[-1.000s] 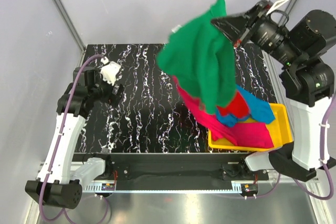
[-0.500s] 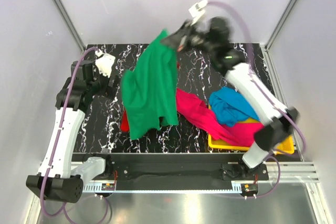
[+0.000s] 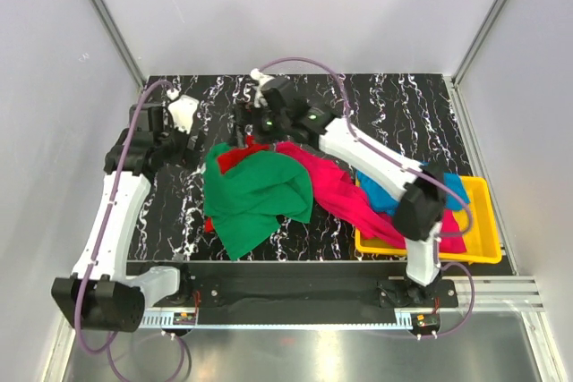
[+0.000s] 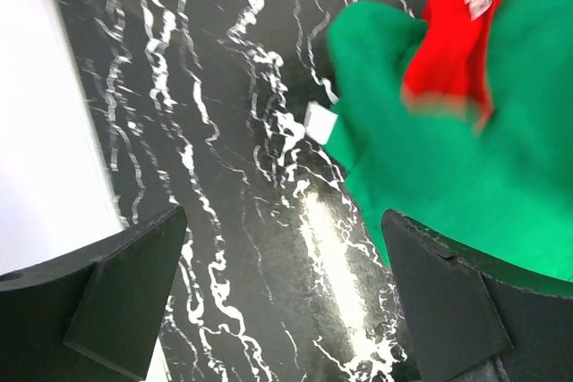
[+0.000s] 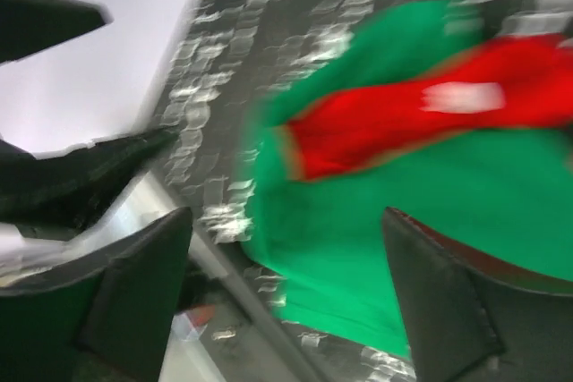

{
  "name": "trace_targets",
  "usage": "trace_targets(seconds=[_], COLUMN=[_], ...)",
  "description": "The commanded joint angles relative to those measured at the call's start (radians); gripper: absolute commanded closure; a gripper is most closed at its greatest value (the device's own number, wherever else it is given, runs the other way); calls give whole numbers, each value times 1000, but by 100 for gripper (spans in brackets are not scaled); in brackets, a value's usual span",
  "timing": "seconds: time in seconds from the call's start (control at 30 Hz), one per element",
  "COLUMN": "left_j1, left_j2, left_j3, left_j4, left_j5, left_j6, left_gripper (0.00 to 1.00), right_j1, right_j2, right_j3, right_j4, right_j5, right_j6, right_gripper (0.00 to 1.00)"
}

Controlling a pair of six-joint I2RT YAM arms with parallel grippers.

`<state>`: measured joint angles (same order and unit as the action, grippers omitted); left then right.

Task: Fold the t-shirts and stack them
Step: Move the tshirt to the center of the board

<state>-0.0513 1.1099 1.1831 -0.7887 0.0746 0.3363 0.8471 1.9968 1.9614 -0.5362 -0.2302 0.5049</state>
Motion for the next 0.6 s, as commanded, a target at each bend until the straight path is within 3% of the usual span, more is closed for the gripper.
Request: trace_targets(seconds=[0.0, 0.13, 0.23, 0.37, 0.57], left_j1=[4, -25, -143, -208, -243], left_j2=[40, 71, 68, 125, 140], left_j3=[-51, -109, -157, -182, -178], left_j4=[40, 16, 34, 123, 40], left_j5=[37, 149, 113, 47, 113], left_j6=[15, 61, 69, 72, 98], left_gripper=[1, 9, 14, 13, 26], right_j1=[-49, -164, -195, -218, -218], right_j2=[-195, -369, -435, -437, -308], right_j3=[-152, -396, -531, -643, -670], right_j4=[-197, -278, -366, -381, -361], right_j5=[332, 345, 428, 372, 292], right_j6=[-130, -94, -101, -124, -164], right_gripper=[3, 3, 7, 13, 13])
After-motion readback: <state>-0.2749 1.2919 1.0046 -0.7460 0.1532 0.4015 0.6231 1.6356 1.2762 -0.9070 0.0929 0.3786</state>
